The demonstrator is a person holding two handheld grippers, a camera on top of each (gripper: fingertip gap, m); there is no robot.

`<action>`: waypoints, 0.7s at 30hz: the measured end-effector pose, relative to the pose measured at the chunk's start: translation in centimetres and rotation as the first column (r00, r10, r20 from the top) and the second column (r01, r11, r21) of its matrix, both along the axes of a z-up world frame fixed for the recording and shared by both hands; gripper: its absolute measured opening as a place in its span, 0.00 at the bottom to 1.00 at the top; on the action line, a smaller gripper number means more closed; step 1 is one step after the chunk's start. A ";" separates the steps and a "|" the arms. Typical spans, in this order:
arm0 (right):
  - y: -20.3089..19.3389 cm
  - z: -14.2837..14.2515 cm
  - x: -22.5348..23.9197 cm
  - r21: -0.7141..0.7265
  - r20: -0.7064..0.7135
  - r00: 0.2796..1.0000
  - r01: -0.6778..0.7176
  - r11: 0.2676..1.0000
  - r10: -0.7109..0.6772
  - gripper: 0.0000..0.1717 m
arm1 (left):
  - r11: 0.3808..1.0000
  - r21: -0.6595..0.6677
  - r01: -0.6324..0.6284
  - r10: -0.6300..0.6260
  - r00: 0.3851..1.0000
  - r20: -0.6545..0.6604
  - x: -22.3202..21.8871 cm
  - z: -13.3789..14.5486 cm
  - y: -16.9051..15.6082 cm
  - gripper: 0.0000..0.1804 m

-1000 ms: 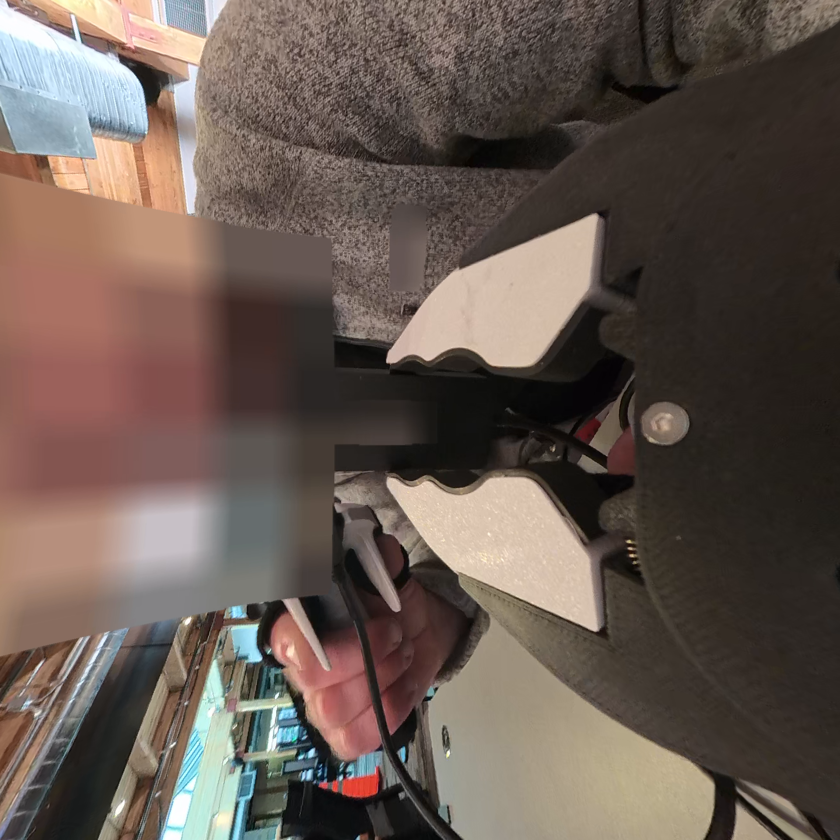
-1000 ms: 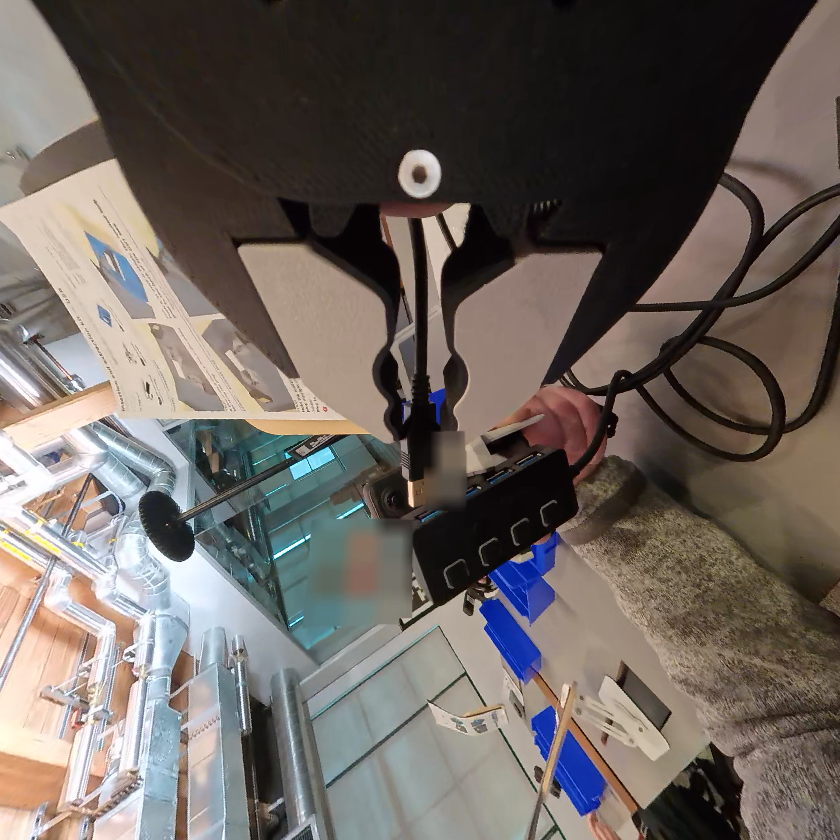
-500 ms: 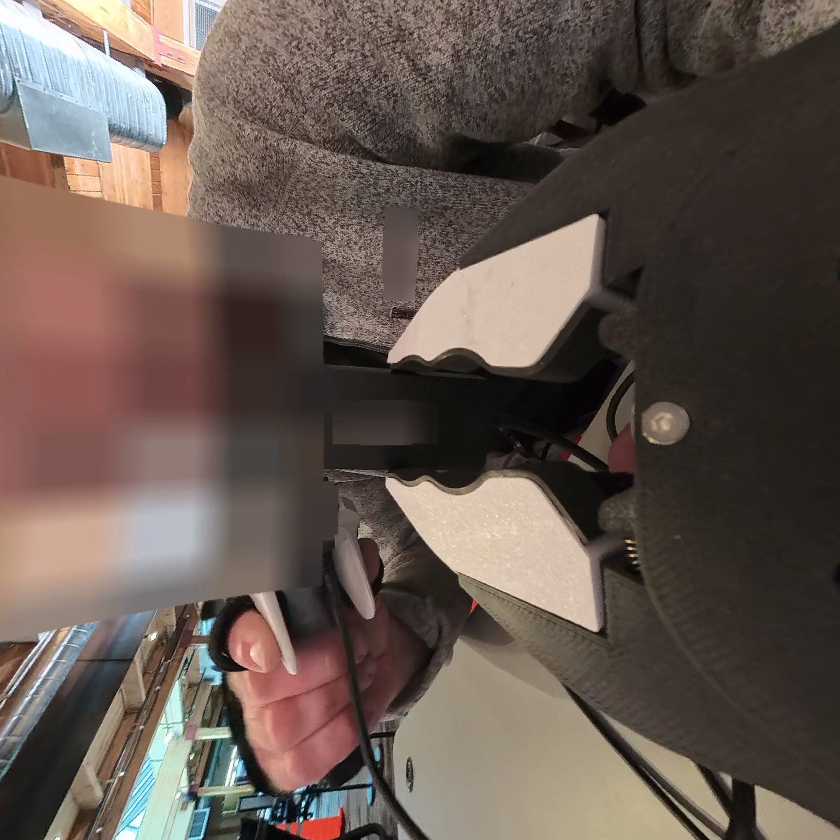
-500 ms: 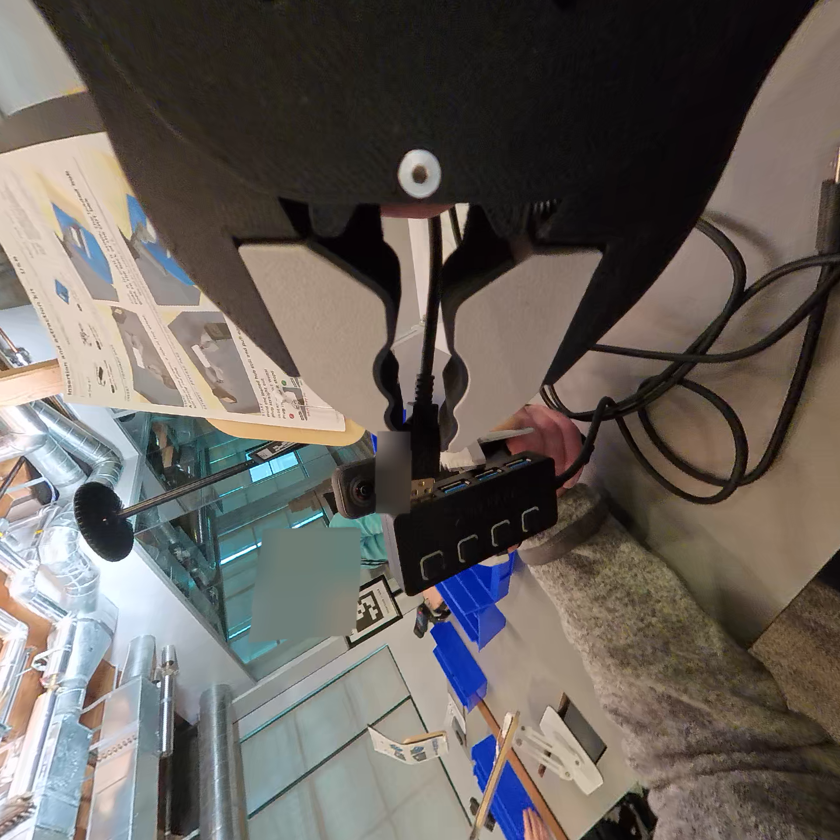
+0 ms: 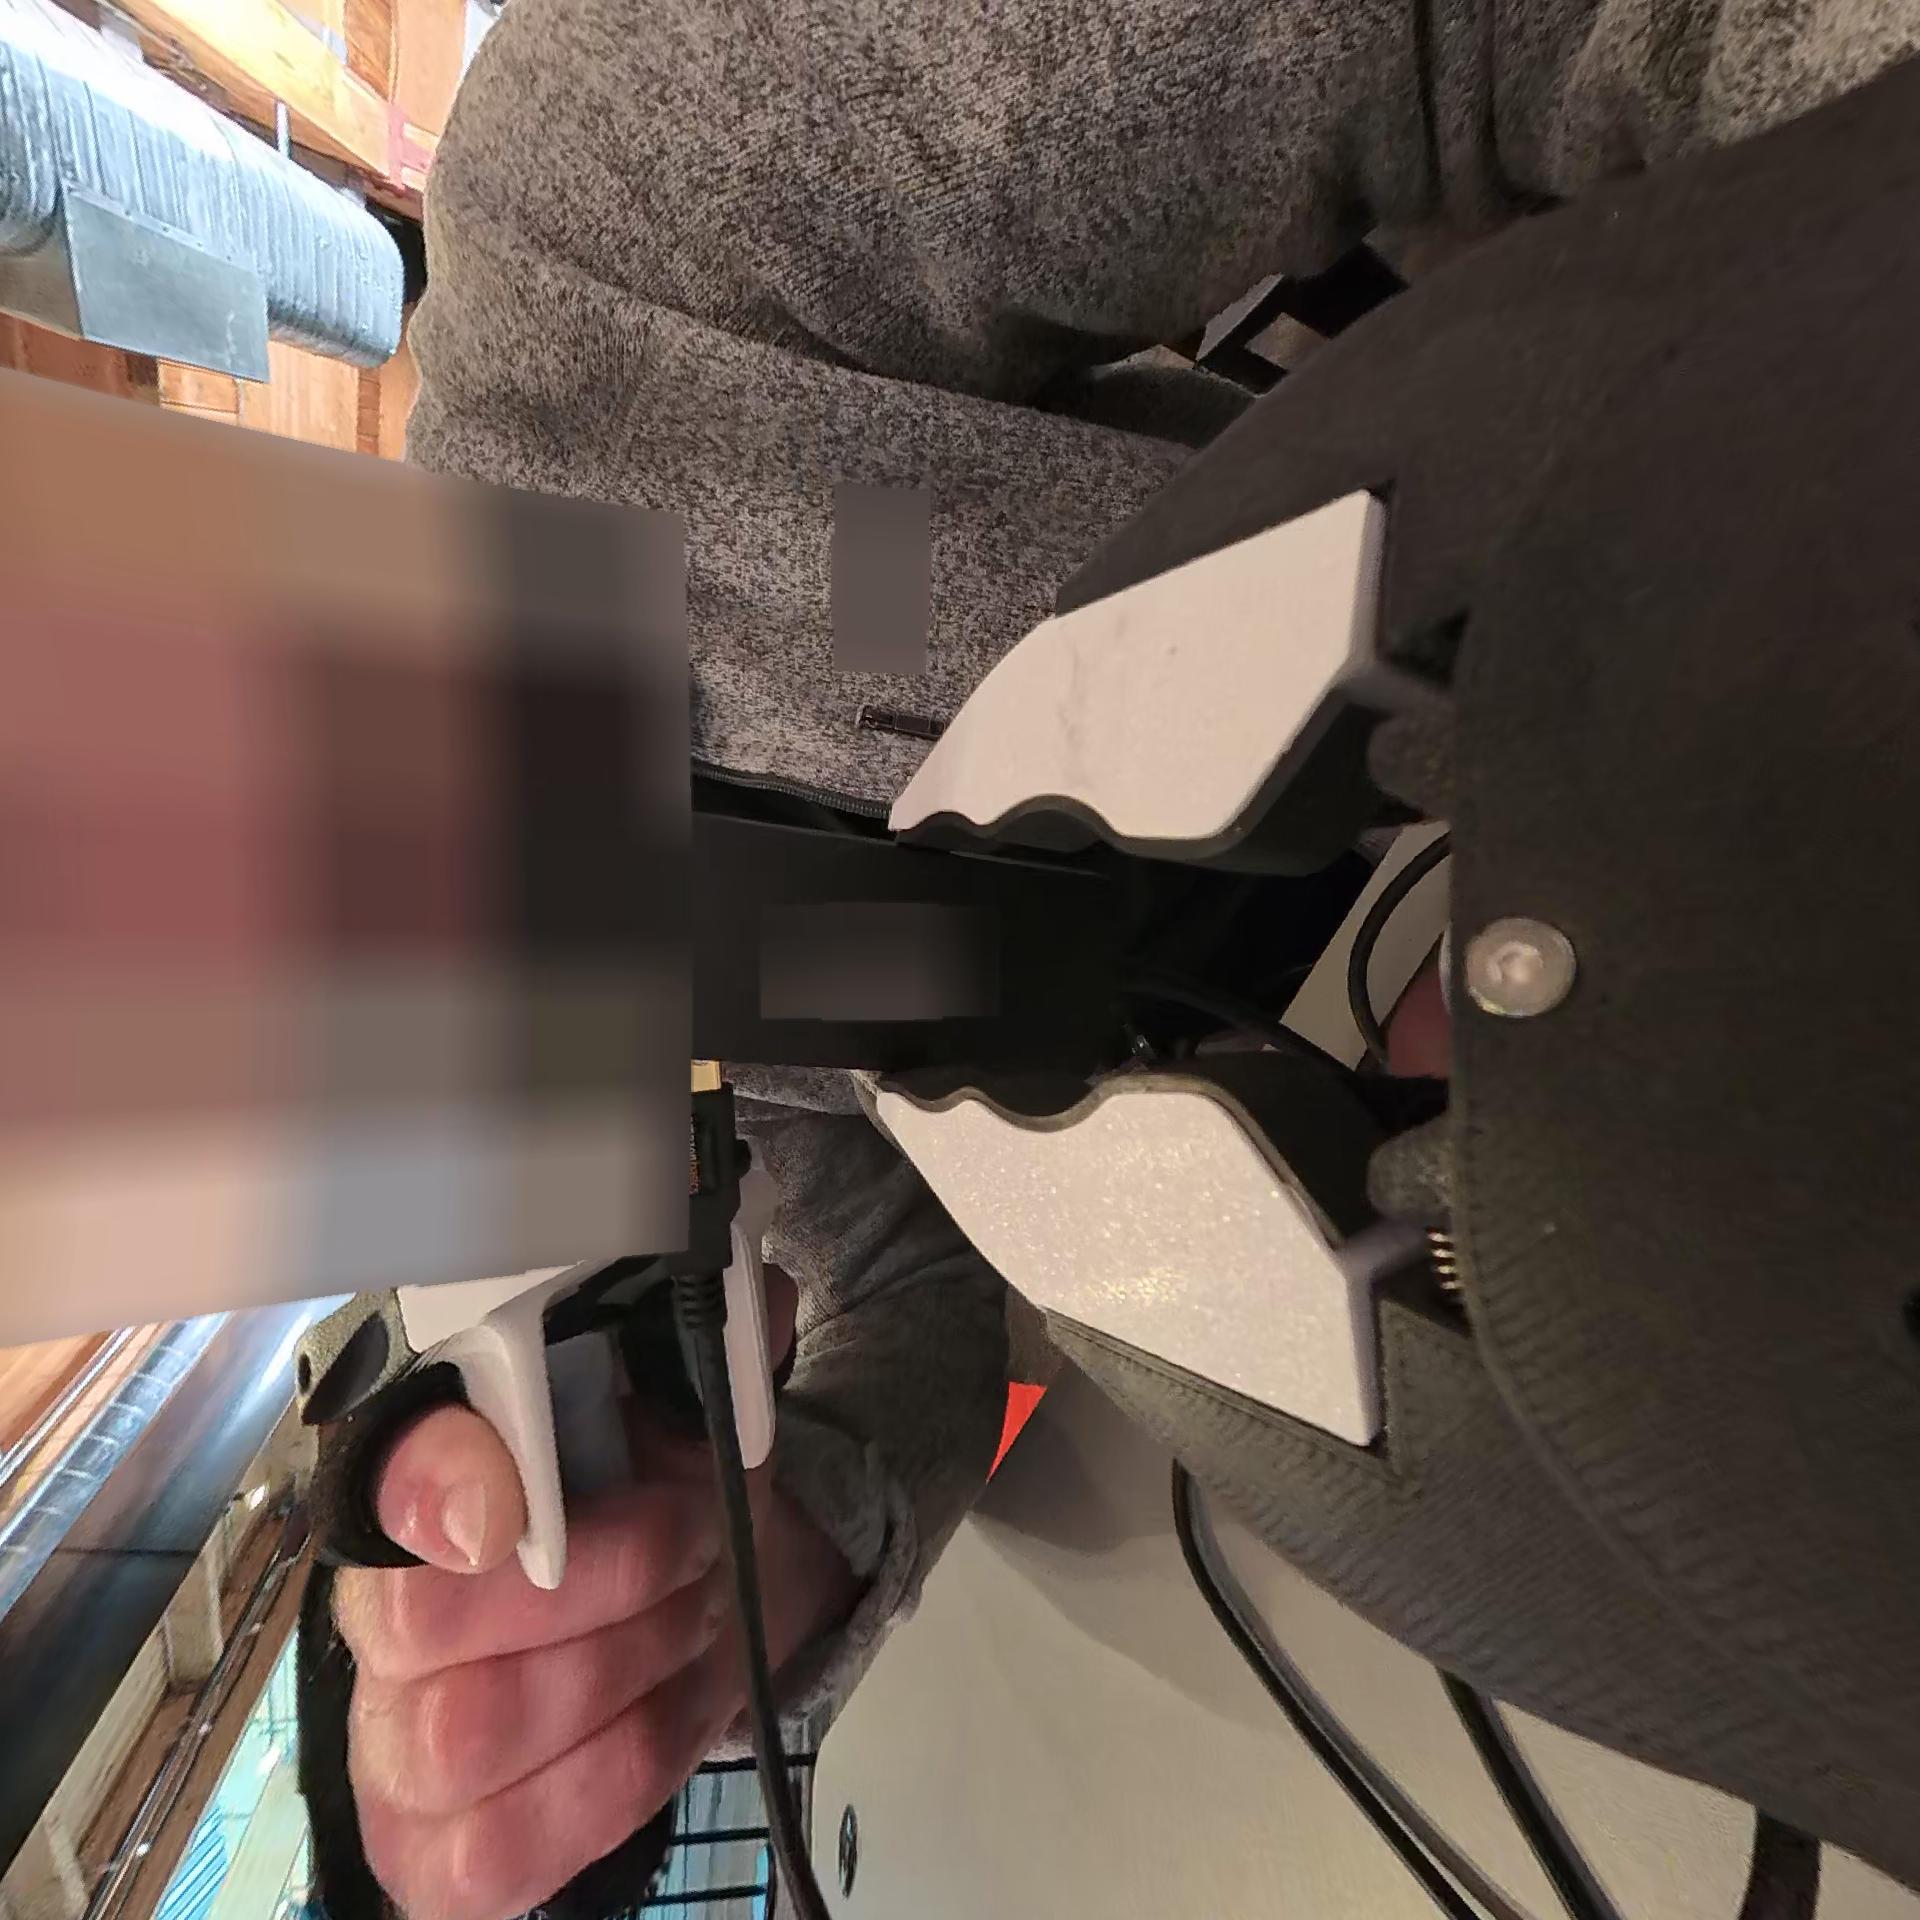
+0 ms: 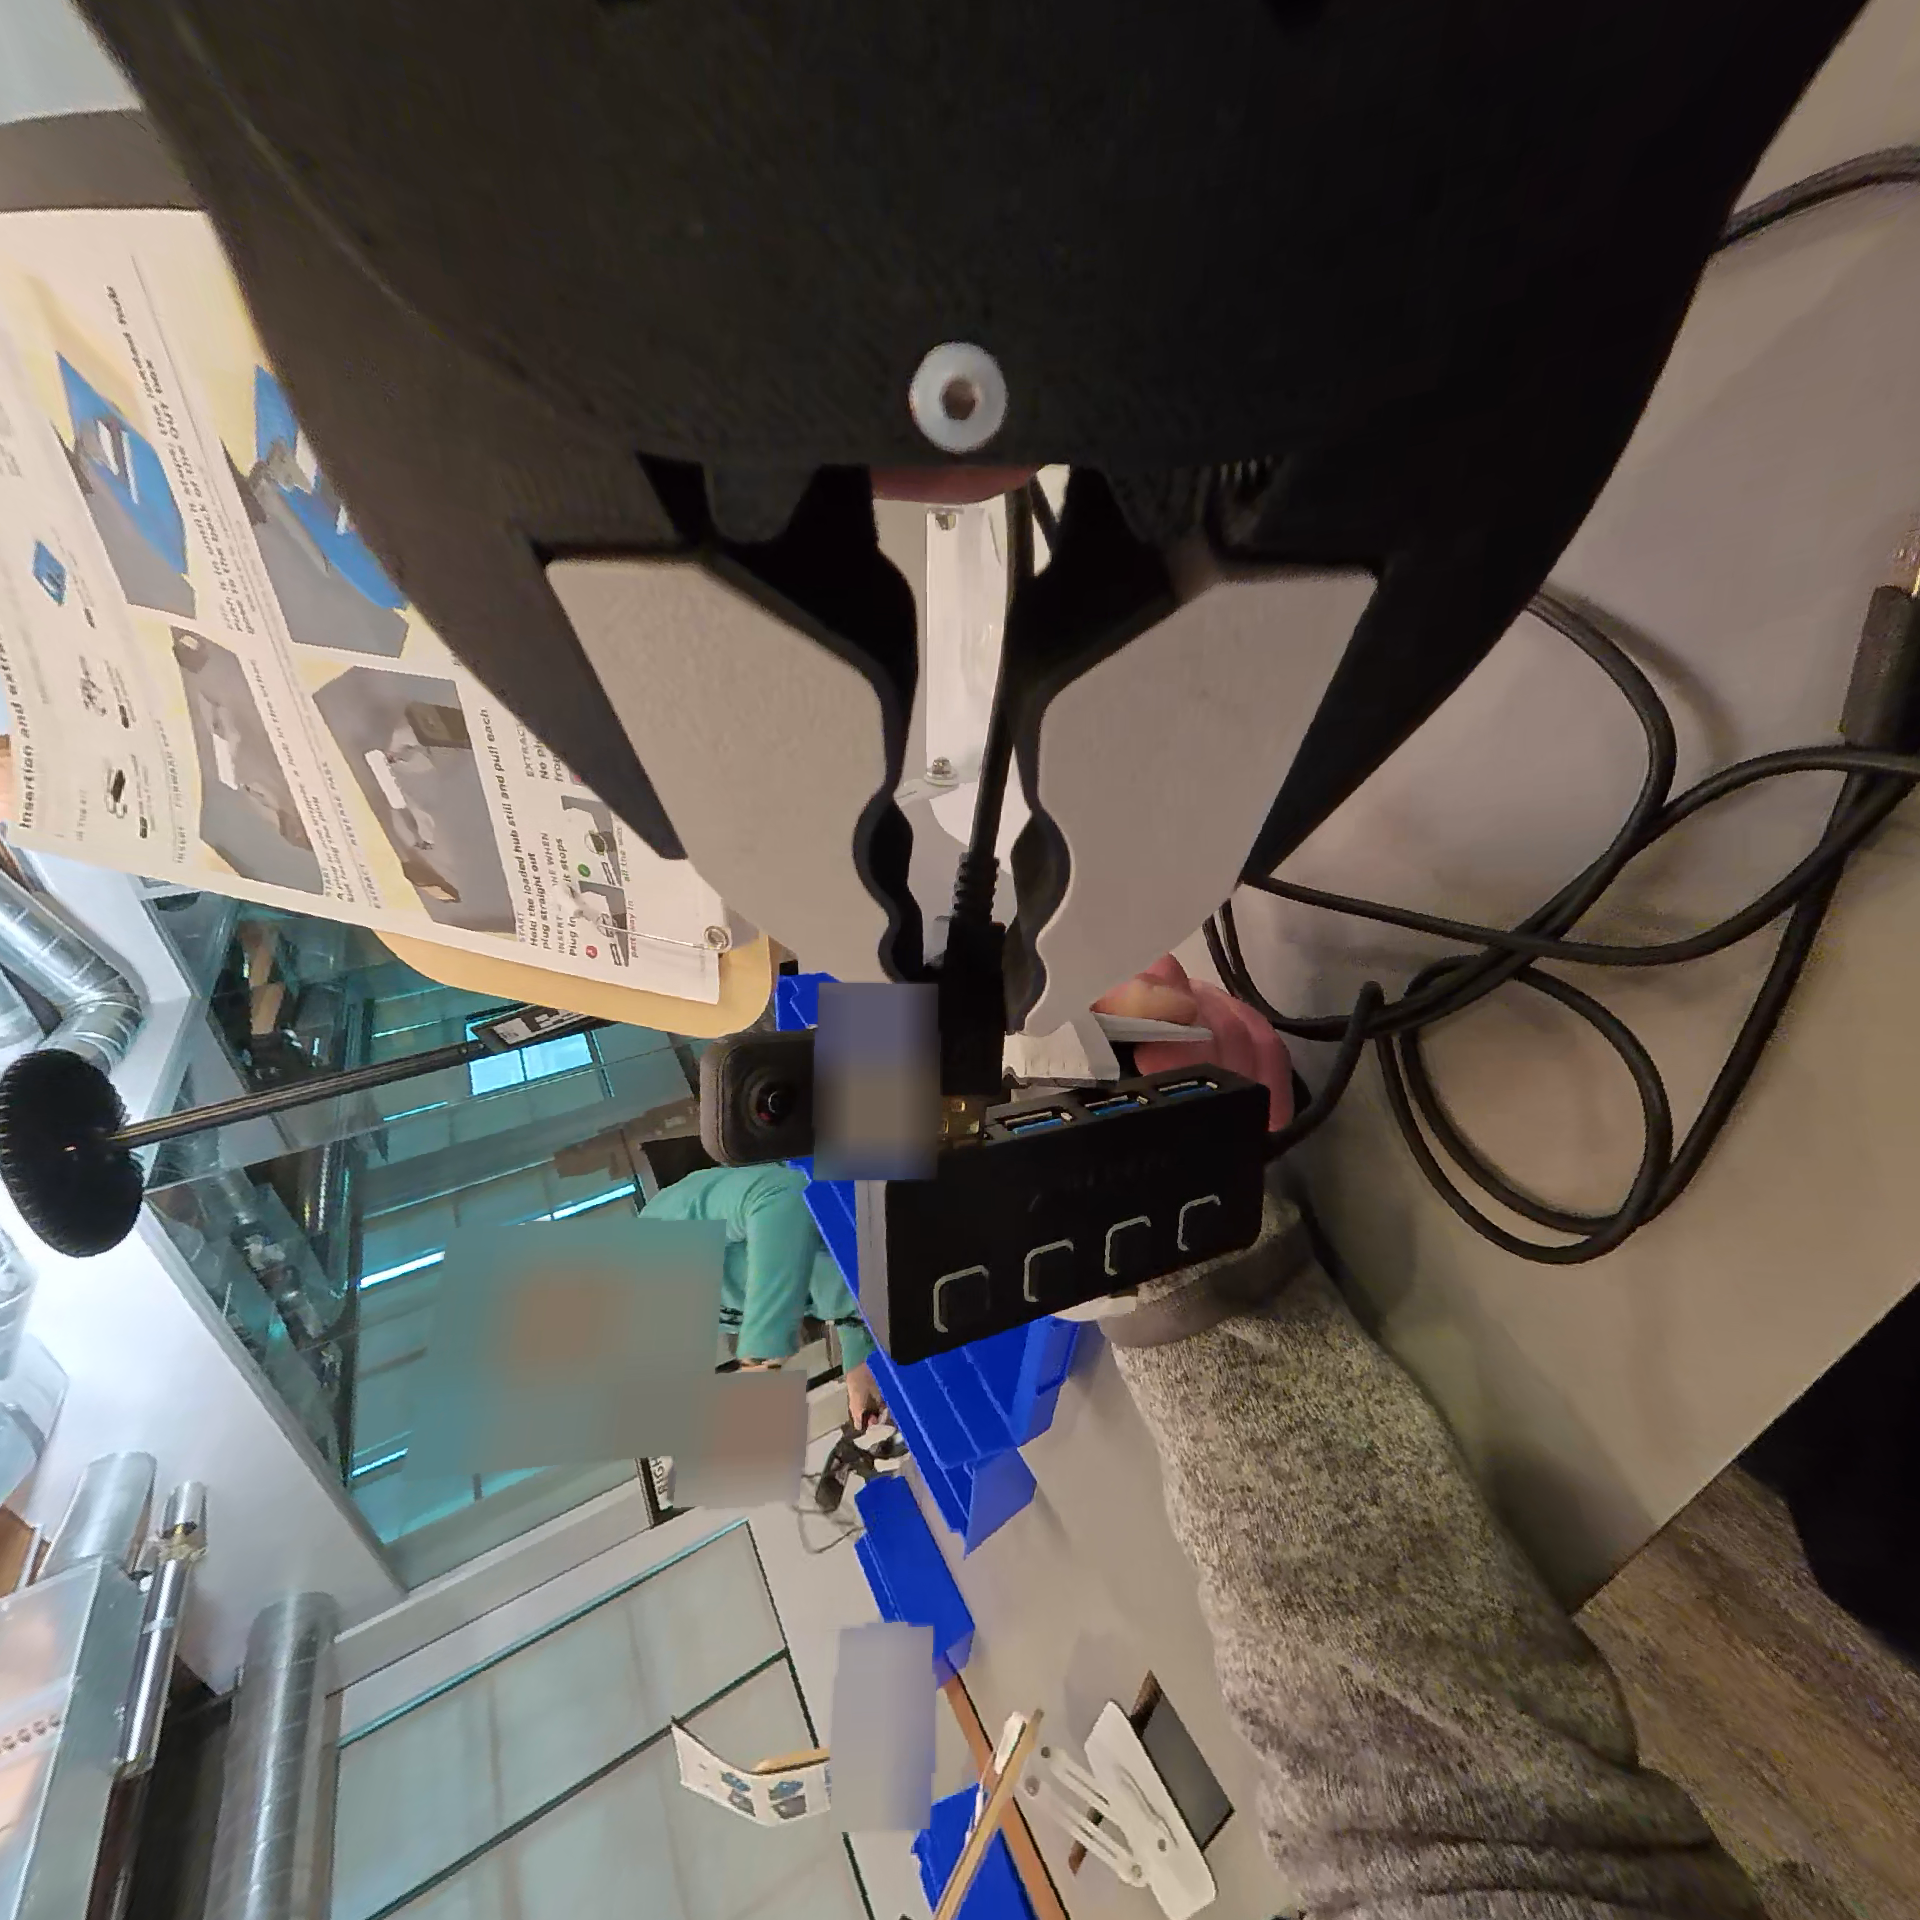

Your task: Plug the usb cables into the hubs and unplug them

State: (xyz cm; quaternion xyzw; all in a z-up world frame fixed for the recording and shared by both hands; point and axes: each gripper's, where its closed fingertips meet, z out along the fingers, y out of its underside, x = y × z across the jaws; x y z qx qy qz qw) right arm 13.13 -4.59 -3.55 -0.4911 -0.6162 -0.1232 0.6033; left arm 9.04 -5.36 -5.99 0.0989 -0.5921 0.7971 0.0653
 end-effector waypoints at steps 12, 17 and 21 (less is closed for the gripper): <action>0.2 -0.5 0.5 -0.007 0.066 0.998 0.015 1.000 -0.014 0.09 | 1.000 -0.001 -0.002 0.002 0.999 -0.033 0.5 -0.7 0.3 0.22; 0.3 -0.5 0.5 -0.019 0.063 0.998 0.002 1.000 -0.001 0.09 | 1.000 0.000 0.004 -0.004 0.999 -0.038 0.5 -0.8 0.2 0.22; 0.4 -0.7 0.7 -0.022 0.077 0.997 0.007 1.000 -0.006 0.09 | 1.000 -0.002 0.002 -0.002 0.999 -0.046 0.7 -0.9 0.3 0.22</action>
